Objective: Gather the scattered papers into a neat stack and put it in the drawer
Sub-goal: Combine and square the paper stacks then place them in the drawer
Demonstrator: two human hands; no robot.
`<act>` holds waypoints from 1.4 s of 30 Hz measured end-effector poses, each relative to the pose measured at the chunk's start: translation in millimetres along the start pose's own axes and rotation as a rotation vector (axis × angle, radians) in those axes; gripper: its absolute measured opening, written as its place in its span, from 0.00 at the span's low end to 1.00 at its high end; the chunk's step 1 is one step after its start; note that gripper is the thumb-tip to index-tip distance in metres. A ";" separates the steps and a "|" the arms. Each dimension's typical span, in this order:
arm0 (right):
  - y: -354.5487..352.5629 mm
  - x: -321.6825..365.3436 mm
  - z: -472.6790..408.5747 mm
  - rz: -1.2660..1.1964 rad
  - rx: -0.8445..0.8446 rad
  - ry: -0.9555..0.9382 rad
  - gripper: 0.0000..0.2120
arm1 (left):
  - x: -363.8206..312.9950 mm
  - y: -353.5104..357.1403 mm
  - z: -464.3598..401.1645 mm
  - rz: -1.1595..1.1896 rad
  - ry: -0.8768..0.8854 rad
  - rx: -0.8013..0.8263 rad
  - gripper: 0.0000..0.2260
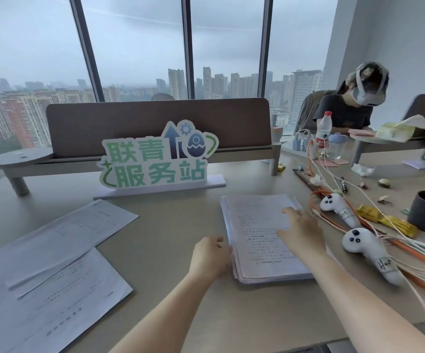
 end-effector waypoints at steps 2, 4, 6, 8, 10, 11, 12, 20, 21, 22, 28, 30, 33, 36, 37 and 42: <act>7.5 38.3 11.4 -0.076 0.016 -0.099 0.25 | 8.3 -21.7 -1.6 -0.007 0.004 -0.053 0.17; 18.2 80.7 26.1 -0.151 0.077 -0.188 0.23 | 18.0 -50.5 -1.4 -0.033 0.016 -0.110 0.17; 33.1 124.1 43.3 -0.188 0.168 -0.265 0.23 | 30.9 -85.1 1.4 -0.103 0.015 -0.175 0.16; 49.5 167.2 63.0 -0.177 0.260 -0.347 0.24 | 46.2 -124.5 6.8 -0.204 0.009 -0.259 0.16; 65.1 208.0 84.6 -0.146 0.347 -0.415 0.26 | 66.0 -166.9 13.6 -0.274 -0.011 -0.338 0.16; 71.7 226.4 95.5 -0.134 0.385 -0.434 0.27 | 78.0 -187.9 17.2 -0.304 -0.029 -0.360 0.16; 77.2 243.5 105.2 -0.120 0.417 -0.446 0.28 | 89.2 -208.6 22.2 -0.341 -0.043 -0.377 0.17; 92.4 328.1 146.2 0.097 0.515 -0.428 0.45 | 160.3 -316.5 58.9 -0.645 -0.232 -0.302 0.30; 94.1 333.7 147.0 0.125 0.524 -0.416 0.47 | 166.8 -320.8 58.8 -0.643 -0.243 -0.274 0.31; 96.1 338.5 147.4 0.147 0.533 -0.406 0.49 | 171.0 -323.7 58.6 -0.634 -0.250 -0.254 0.32; 105.1 349.8 144.8 0.156 0.557 -0.363 0.44 | 175.8 -328.1 50.0 -0.651 -0.163 -0.255 0.30; 107.1 351.5 142.5 0.110 0.560 -0.359 0.40 | 173.0 -327.4 47.0 -0.722 -0.138 -0.251 0.27; 108.6 351.2 139.0 0.066 0.541 -0.354 0.29 | 168.7 -326.2 43.4 -0.828 -0.099 -0.239 0.18; 110.7 349.2 137.3 0.037 0.524 -0.367 0.17 | 169.9 -327.6 40.5 -0.896 -0.076 -0.249 0.11; 111.3 348.7 137.1 0.023 0.527 -0.360 0.15 | 170.5 -328.3 39.4 -0.904 -0.062 -0.258 0.10; 118.0 353.1 139.2 -0.071 0.570 -0.318 0.09 | 165.8 -327.2 44.7 -0.945 -0.035 -0.341 0.12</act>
Point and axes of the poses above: each hand's wrist, its own z-axis away from the middle knuckle, its own y-axis out of the palm, x = y × z, the point moved 5 cm from there along -z, towards the middle knuckle, and after that the axes turned 4 degrees about z, right-handed, at the moved point
